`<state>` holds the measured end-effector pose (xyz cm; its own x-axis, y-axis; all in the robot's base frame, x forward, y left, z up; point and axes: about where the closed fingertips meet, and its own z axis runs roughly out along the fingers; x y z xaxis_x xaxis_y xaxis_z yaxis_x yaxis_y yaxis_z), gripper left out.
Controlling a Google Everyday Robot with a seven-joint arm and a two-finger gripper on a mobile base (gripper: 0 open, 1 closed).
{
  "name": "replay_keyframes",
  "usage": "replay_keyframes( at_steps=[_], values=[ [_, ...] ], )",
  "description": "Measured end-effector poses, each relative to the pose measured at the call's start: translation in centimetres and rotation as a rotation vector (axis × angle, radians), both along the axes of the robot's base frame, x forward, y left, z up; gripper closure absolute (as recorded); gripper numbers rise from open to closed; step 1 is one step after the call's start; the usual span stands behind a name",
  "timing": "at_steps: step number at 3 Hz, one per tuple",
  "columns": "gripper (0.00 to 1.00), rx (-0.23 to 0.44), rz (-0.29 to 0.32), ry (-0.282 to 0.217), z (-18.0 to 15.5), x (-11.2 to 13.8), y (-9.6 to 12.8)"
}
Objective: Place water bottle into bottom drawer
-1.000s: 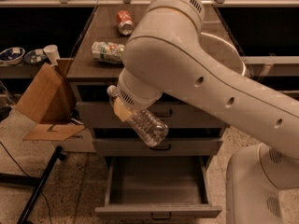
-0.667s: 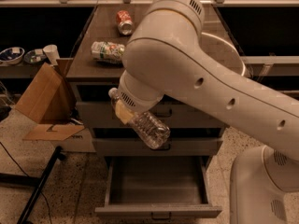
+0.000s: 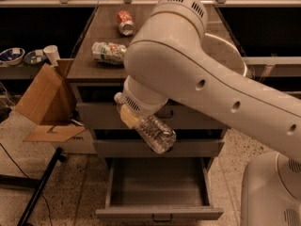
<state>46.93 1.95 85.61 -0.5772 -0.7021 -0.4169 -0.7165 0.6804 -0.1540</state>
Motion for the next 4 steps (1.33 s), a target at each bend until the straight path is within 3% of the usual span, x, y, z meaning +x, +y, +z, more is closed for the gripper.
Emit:
replay_keyframes(
  at_steps=[2, 4],
  values=[
    [1.0, 0.02, -0.008, -0.011, -1.9, 1.3, 2.0],
    [1.0, -0.028, -0.012, 0.032, -8.1, 1.7, 3.3]
  ],
)
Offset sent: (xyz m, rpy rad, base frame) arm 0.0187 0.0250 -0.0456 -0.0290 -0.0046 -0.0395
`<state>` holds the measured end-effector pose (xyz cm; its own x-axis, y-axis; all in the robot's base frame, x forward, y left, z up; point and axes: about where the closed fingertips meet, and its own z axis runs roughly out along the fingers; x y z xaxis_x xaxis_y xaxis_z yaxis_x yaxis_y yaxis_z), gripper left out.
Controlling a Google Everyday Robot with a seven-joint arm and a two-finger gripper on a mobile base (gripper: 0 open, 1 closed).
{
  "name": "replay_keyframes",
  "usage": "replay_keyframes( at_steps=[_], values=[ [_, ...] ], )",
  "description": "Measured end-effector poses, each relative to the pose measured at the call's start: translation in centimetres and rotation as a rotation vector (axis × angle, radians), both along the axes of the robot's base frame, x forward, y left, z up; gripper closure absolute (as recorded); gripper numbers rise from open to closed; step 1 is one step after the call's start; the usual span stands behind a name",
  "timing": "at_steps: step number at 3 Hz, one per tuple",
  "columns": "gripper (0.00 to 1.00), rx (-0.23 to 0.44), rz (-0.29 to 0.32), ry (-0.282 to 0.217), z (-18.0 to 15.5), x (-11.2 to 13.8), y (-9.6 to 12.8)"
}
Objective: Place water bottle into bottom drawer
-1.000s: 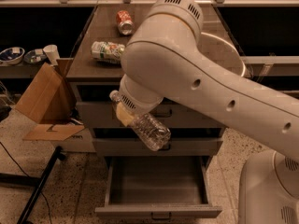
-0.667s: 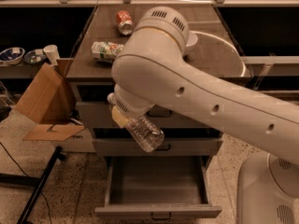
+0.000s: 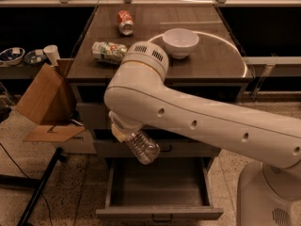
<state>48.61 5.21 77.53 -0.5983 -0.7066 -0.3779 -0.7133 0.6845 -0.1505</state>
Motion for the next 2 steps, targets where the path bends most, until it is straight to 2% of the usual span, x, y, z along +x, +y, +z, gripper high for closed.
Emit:
replay_keyframes(
  at_steps=[2],
  values=[
    [1.0, -0.03, 0.01, 0.057, -8.4, -3.0, 1.8]
  ],
)
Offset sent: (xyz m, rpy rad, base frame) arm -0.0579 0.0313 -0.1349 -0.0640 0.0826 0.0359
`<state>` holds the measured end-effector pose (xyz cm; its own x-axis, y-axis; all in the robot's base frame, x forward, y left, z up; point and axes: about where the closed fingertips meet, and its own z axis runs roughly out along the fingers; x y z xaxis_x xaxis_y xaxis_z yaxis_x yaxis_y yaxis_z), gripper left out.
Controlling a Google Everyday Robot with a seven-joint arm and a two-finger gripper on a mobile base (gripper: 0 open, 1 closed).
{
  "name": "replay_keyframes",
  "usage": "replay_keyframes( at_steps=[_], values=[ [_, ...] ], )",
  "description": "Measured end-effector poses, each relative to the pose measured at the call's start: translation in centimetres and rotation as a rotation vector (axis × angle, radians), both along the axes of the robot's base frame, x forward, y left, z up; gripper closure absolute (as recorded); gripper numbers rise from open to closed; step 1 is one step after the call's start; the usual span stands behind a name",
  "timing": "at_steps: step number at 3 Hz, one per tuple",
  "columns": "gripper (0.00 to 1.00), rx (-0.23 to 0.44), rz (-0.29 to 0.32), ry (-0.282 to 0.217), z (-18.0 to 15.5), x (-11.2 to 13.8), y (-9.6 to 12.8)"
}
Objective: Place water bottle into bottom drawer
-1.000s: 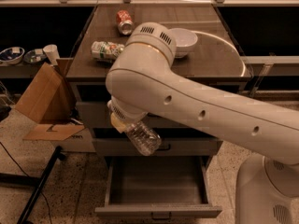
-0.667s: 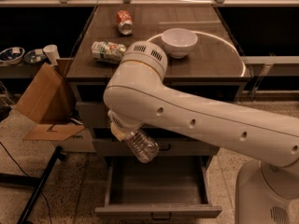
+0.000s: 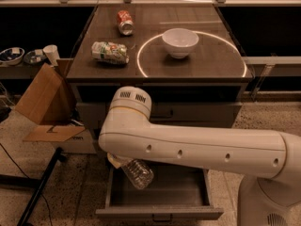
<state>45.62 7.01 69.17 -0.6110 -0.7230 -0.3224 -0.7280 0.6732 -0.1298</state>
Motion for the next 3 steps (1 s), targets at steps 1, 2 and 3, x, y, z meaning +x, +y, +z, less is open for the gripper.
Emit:
replay_keyframes(
  at_steps=[1, 2, 3],
  values=[
    [1.0, -0.016, 0.01, 0.023, -3.8, -0.8, 1.4],
    [1.0, -0.032, -0.004, 0.045, -8.2, -0.3, 3.1],
    [1.0, -0.046, -0.032, 0.056, -11.3, 0.5, 3.9]
  ],
)
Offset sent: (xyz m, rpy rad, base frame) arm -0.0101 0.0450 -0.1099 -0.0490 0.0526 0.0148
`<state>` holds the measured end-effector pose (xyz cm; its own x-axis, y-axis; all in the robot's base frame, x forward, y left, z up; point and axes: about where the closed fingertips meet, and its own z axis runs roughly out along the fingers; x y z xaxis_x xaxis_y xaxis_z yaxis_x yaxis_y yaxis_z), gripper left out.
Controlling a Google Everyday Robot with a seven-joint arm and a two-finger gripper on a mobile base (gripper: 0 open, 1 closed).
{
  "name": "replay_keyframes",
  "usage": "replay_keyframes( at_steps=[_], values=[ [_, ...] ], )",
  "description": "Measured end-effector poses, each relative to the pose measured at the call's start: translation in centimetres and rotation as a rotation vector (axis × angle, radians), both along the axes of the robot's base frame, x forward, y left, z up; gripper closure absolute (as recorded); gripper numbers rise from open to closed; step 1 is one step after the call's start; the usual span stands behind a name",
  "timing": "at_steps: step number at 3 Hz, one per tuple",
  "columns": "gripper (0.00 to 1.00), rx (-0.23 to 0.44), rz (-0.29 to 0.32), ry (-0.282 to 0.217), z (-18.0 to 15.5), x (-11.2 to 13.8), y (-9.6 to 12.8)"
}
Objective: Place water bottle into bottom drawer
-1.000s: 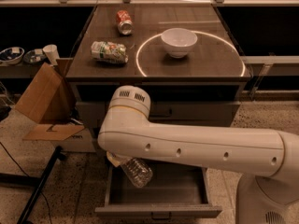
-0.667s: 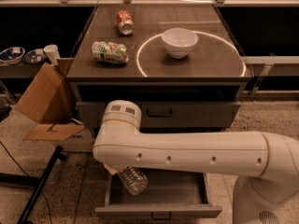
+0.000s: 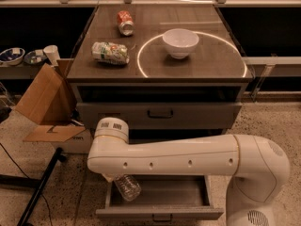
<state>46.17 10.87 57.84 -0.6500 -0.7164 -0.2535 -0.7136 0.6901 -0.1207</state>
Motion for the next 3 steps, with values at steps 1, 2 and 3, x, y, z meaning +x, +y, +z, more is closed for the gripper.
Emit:
replay_keyframes(
  at_steps=[1, 2, 3],
  values=[
    [1.0, -0.021, -0.045, 0.001, -4.3, 1.2, 0.7],
    [1.0, -0.027, -0.076, 0.001, -6.8, 1.8, 1.2],
    [1.0, -0.019, -0.106, 0.001, -11.0, 4.2, 2.5]
  ],
)
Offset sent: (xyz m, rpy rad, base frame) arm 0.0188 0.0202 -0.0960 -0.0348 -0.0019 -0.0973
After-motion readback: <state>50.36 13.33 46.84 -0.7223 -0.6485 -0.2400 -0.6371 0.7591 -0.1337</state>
